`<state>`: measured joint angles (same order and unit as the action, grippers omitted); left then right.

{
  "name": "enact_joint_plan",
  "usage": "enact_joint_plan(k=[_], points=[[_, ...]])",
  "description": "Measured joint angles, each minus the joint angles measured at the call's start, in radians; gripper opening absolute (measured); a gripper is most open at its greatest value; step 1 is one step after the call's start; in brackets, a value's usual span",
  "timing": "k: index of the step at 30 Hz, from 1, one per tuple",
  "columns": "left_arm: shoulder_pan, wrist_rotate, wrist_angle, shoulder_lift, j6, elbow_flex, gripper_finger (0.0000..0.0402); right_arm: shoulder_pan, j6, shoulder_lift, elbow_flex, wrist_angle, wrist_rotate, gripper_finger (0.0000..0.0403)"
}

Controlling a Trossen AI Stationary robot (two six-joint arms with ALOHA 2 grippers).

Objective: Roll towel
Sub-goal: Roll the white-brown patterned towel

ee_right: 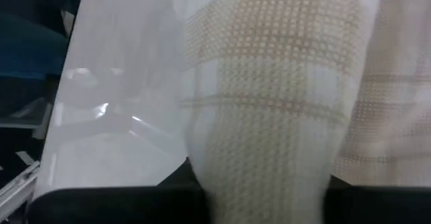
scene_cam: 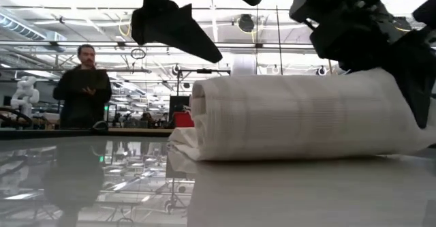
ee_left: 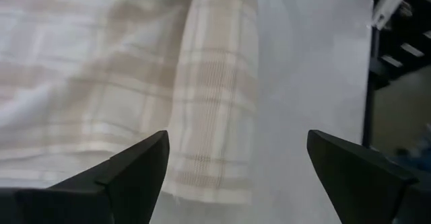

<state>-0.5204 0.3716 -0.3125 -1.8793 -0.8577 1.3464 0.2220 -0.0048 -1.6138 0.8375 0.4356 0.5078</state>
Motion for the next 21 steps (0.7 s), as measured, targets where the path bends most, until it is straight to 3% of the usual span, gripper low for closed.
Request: enact_joint_plan(k=[3, 9, 21], points=[[-0.014, 0.062, 0.001, 0.0, 0.01, 0.0, 0.0357, -0.026, -0.007, -0.001, 0.0, 0.001, 0.041, 0.0062], [-0.01, 0.075, -0.002, -0.01, 0.04, 0.0, 0.0357, -0.059, -0.007, -0.051, 0.0, -0.008, 0.108, 0.0061], [0.027, 0.004, 0.132, -0.101, 0.137, 0.002, 0.0357, -0.104, -0.023, -0.109, 0.001, -0.03, 0.158, 0.0061]])
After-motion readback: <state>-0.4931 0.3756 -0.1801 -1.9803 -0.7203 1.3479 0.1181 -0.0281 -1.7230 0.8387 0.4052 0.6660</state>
